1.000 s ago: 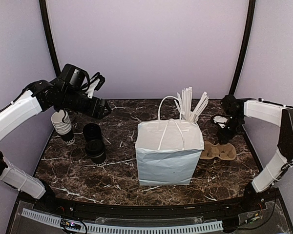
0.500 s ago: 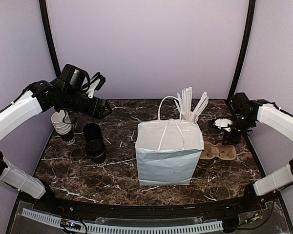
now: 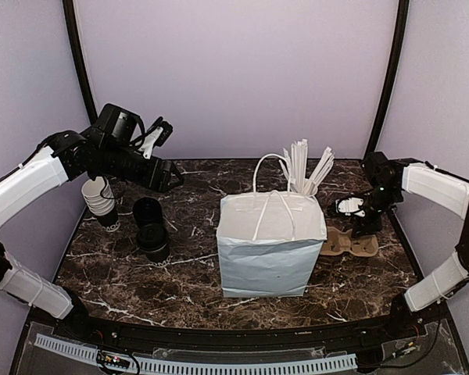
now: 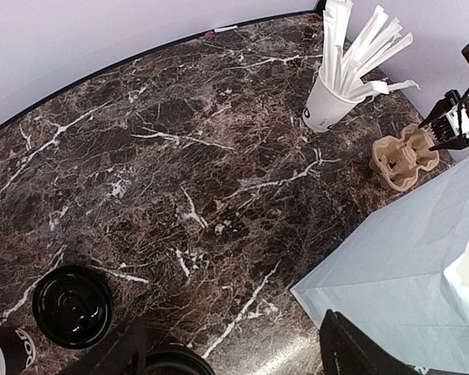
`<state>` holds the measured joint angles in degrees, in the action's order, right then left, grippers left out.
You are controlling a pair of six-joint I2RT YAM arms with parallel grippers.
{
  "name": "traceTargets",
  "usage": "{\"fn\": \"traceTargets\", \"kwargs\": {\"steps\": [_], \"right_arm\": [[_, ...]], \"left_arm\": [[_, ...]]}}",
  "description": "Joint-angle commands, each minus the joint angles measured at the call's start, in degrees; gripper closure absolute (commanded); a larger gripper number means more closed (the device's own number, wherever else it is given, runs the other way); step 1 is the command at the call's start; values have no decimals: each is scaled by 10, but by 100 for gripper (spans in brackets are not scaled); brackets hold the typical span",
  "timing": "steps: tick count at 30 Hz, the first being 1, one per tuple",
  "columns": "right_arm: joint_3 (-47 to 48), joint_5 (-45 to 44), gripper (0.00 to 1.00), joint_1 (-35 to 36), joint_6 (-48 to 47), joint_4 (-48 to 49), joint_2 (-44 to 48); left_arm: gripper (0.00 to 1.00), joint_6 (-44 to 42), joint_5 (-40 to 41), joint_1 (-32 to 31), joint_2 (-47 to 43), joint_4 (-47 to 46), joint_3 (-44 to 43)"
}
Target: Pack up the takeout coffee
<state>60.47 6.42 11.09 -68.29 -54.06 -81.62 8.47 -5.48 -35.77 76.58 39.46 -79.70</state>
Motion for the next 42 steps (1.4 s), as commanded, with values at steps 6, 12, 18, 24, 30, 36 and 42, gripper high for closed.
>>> {"fn": "traceTargets", "kwargs": {"steps": [6, 12, 18, 24, 30, 36, 42], "right_arm": [[42, 24, 55, 0, -63, -24, -35], [36, 3, 56, 2, -80, -29, -56], [14, -16, 56, 4, -92, -3, -59], [11, -20, 58, 11, -86, 11, -73], [-6, -38, 58, 24, -83, 32, -78], [-15, -45, 58, 29, -80, 40, -80], [-16, -47, 58, 31, -76, 43, -91]], "left_arm": [[21, 6, -21, 3, -31, -31, 30], [21, 9, -24, 3, -32, -35, 36], [22, 10, -23, 3, -33, -37, 41], [22, 12, -24, 3, -32, -40, 43], [22, 11, -22, 3, -34, -35, 43], [21, 11, -22, 3, -33, -35, 43], [22, 11, -23, 3, -31, -34, 43]]}}
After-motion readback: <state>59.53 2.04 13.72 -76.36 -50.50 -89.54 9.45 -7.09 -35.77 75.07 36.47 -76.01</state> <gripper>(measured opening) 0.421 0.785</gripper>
